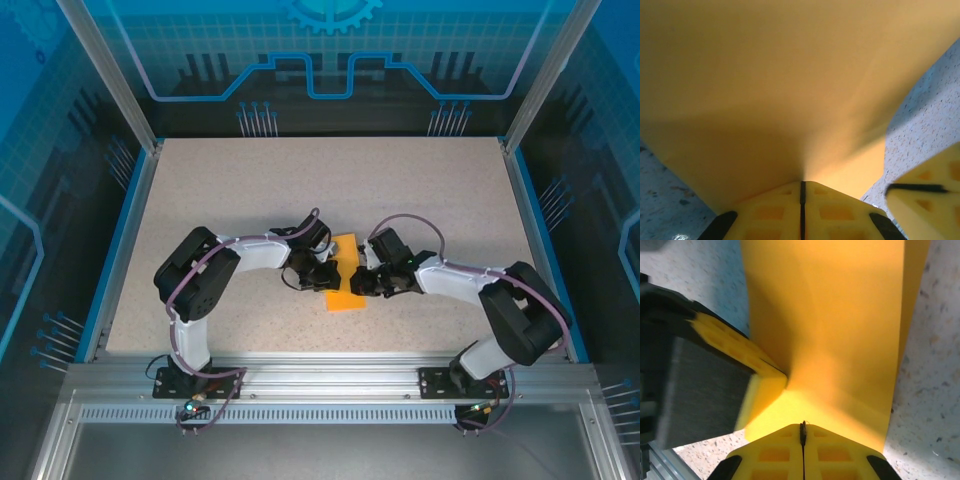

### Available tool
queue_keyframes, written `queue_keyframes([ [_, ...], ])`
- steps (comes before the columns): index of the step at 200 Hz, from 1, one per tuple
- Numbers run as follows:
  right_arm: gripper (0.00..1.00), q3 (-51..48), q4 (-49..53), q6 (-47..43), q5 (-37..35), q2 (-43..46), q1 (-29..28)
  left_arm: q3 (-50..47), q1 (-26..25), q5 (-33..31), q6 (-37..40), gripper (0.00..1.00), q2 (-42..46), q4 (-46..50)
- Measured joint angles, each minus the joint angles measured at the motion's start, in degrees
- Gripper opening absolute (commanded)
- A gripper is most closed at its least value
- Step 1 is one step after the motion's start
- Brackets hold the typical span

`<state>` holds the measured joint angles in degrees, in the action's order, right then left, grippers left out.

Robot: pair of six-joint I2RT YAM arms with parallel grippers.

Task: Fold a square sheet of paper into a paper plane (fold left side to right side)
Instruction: Hold the square sheet of paper at the center of the table, then first fold the square sheet of paper in half at the center of the table.

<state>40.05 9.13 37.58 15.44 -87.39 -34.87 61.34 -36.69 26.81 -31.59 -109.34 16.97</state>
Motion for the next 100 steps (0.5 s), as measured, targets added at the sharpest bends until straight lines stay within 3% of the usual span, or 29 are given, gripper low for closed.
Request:
queue_keyframes([
  [100, 0.05, 0.98, 2.27, 1.03, -0.24, -4.39, -0.68, 3.65, -0.11, -1.46, 0.46, 0.11, 0.15, 3.04],
])
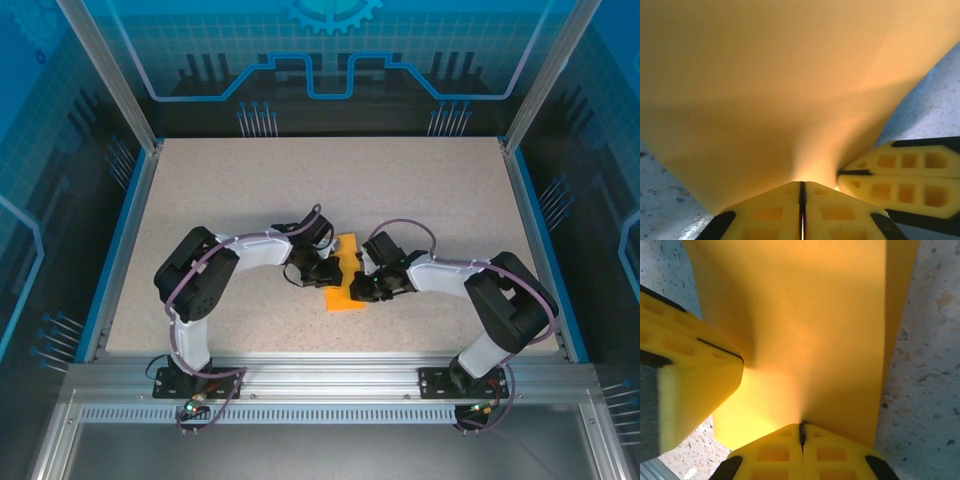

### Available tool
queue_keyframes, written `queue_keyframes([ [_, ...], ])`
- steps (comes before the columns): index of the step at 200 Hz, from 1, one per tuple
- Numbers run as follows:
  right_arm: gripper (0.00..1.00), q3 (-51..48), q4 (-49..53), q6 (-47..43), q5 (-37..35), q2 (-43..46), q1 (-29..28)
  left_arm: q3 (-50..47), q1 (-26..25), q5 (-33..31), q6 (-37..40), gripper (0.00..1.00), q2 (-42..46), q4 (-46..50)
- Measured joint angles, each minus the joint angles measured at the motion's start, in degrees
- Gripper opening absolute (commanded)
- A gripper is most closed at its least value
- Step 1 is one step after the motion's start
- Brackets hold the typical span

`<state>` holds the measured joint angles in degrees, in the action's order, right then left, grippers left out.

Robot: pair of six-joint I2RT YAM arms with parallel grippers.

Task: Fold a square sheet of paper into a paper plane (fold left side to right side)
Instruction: First fold the square sheet of paper in half at the center of the table.

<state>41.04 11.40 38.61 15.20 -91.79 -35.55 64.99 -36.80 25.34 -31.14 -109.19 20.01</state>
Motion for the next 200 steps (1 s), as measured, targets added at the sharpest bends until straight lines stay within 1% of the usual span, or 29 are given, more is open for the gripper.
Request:
queue_keyframes([
  [42, 0.05, 0.48, 0.61, -0.02, -0.02, -0.35, 0.00, 3.34, 0.96, -0.07, 1.53, 0.09, -0.72, -0.04],
  [107, 0.05, 0.87, 1.22, -0.04, -0.22, -0.50, -0.04, 3.39, 3.37, -0.07, 2.84, 0.06, -3.89, -1.42],
  [160, 0.04, 1.86, 2.69, -0.92, -0.35, -1.16, -0.04, 2.14, 5.09, -0.22, 2.78, 0.05, -4.15, -5.35],
  [200, 0.04, 2.49, 3.41, -1.55, -0.31, -1.62, -0.04, 1.68, 5.68, -0.20, 2.60, 0.05, -4.24, -6.47],
])
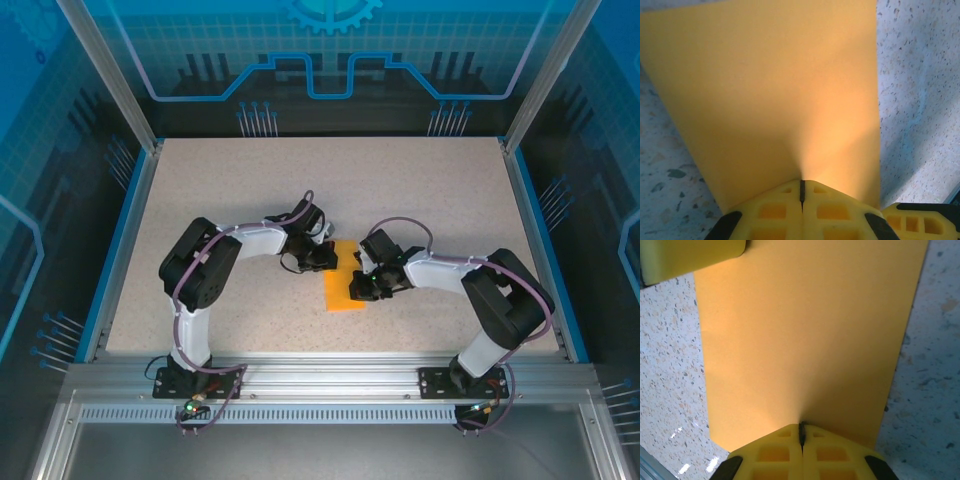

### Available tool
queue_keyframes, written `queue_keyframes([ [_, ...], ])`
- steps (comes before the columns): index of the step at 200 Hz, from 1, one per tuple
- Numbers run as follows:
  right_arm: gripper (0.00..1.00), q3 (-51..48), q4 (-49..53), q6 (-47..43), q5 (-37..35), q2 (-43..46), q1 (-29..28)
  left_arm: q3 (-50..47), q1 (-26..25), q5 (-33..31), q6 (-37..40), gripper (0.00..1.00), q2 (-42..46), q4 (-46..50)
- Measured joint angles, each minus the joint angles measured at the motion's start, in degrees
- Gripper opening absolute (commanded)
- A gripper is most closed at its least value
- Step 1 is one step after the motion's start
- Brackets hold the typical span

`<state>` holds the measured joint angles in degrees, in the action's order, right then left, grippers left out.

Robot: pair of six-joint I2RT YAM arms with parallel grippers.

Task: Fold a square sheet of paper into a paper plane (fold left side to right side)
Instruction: First fold the square sheet of paper in half at the center of the table.

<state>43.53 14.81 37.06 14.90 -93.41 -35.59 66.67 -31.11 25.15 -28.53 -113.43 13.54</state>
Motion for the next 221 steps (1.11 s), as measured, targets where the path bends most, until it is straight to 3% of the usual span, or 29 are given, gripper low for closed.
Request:
queue_keyframes([
  [125, 0.04, 0.07, -0.42, -0.70, -0.13, -0.15, 0.00, -6.10, 3.23, 6.64, -4.66, 0.05, -0.02, -11.50],
  [221, 0.04, 0.02, -1.36, -1.09, -0.96, -0.26, 0.00, -6.84, 5.86, 6.27, -6.08, 0.10, 0.00, -14.32],
])
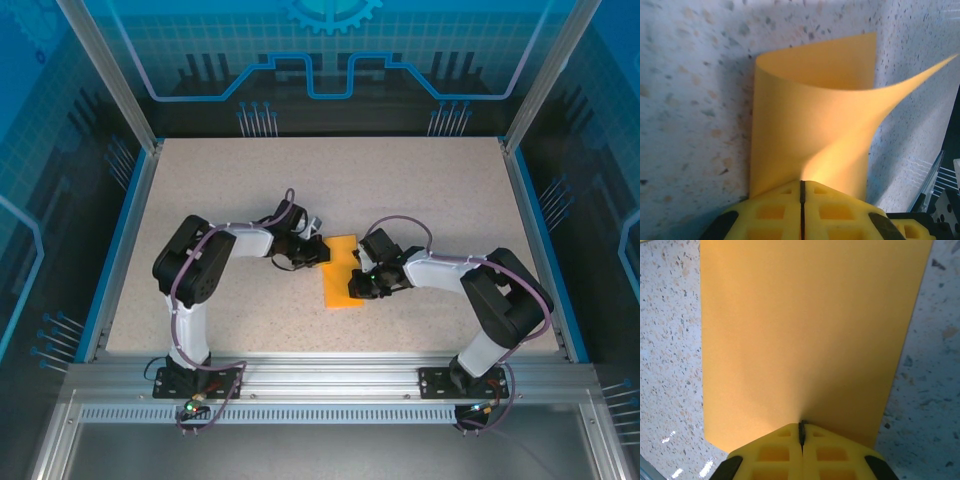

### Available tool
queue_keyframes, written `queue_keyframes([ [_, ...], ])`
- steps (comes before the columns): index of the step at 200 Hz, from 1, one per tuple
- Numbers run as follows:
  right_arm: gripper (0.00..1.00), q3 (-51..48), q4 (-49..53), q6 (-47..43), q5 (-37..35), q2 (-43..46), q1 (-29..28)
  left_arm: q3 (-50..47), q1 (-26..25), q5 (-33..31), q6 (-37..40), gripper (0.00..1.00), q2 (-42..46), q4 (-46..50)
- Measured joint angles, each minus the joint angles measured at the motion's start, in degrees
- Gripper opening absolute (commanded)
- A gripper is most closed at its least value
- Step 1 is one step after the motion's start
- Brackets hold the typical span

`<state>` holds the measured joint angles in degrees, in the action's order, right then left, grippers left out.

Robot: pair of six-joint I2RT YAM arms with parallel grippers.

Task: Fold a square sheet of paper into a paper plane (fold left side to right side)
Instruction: First fold the square sheet of paper in half at the center of the table.

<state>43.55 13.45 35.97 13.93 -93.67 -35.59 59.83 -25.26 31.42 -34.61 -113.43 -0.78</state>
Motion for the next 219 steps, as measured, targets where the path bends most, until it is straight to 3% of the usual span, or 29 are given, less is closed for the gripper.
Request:
queue_keyframes([
  [177, 0.04, -0.04, -0.09, 0.00, 0.02, 0.00, 0.00, 8.52, 4.24, -3.54, 0.24, 0.15, -4.52, 1.97],
  [219, 0.04, -0.61, -1.18, 0.57, 0.46, 0.13, 0.00, 10.14, 5.49, -4.81, 1.60, 0.22, -4.85, 3.06],
])
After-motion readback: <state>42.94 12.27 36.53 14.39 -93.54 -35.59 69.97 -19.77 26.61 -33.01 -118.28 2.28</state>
